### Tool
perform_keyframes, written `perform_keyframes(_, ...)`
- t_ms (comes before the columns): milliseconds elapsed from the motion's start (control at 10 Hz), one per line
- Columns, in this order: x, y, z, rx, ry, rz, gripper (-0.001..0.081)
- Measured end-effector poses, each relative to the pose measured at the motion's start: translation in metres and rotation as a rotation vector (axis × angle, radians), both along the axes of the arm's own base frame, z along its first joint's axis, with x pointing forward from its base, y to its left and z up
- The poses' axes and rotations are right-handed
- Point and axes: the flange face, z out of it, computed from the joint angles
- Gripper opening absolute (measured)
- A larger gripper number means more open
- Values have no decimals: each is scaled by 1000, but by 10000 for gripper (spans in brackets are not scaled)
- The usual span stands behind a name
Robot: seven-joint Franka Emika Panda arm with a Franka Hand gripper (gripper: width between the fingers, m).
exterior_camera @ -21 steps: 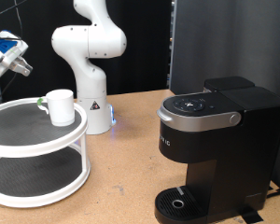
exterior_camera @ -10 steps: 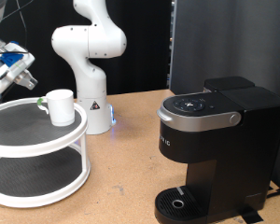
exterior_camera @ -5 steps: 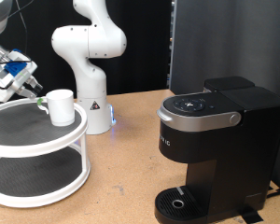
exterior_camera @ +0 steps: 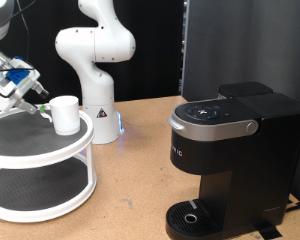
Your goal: Make a cup of coffee with the keurig machine
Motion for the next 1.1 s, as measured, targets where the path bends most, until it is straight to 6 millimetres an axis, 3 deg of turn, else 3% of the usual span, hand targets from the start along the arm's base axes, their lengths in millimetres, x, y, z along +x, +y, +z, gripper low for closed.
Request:
perform_keyframes(100,-1,2,-5,12,11,10,791)
perform_keyframes(1000,-18,3,-24,17,30,57,805)
perform_keyframes(1100,-20,2,-25,18,23,57,675)
